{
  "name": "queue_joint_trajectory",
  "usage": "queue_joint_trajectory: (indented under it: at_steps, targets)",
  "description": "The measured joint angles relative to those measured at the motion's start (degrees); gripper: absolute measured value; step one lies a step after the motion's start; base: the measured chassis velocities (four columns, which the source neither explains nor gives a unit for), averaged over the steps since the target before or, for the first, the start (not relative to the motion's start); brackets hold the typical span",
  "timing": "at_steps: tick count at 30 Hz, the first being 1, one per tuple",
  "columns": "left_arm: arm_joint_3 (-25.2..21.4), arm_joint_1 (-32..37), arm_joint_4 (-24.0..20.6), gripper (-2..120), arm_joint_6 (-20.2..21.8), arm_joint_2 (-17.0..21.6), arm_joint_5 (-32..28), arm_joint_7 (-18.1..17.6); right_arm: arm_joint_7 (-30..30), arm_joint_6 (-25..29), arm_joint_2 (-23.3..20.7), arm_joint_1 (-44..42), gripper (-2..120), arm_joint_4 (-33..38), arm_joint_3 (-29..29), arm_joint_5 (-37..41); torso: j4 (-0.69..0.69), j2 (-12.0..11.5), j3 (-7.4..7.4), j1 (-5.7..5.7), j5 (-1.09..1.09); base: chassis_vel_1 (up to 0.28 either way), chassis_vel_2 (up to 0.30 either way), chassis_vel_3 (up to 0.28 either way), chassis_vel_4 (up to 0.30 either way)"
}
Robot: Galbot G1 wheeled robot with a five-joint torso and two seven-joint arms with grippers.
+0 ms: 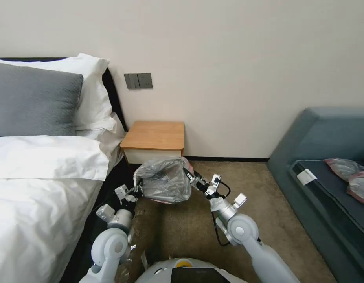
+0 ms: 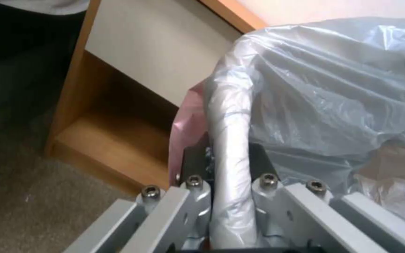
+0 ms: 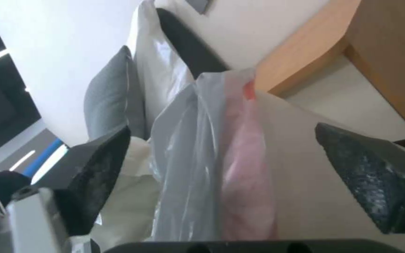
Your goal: Pick up the garbage bag from the table and place it over the trash can.
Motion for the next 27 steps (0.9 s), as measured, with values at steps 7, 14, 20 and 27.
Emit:
queue_joint_trajectory:
  at_steps: [7, 14, 20, 27]
  targets:
    - [0.12, 0.09, -0.05, 4, 0.0, -0.02, 0.02, 0.01, -0.57, 0.3, 0.07, 0.08, 75, -0.29, -0.01, -0.49, 0.0, 0.0, 0.0, 0.0, 0.0, 0.0, 0.0, 0.0, 0.0]
    - [0.12, 0.26, -0.2, 4, -0.03, -0.04, 0.14, 0.06, -0.85, 0.61, 0.15, 0.29, 45, -0.6, 0.08, -1.34, 0.0, 0.0, 0.0, 0.0, 0.0, 0.0, 0.0, 0.0, 0.0]
    - [0.17, 0.48, -0.2, 4, -0.15, -0.01, 0.27, 0.14, -0.96, 0.76, 0.33, 0.3, 26, -0.79, 0.12, -1.85, 0.0, 0.0, 0.0, 0.0, 0.0, 0.0, 0.0, 0.0, 0.0]
    - [0.24, 0.65, -0.5, 4, -0.21, -0.07, 0.48, 0.2, -1.05, 0.97, 0.38, 0.57, 2, -1.04, 0.17, -2.31, 0.0, 0.0, 0.0, 0.0, 0.01, 0.0, 0.0, 0.0, 0.0]
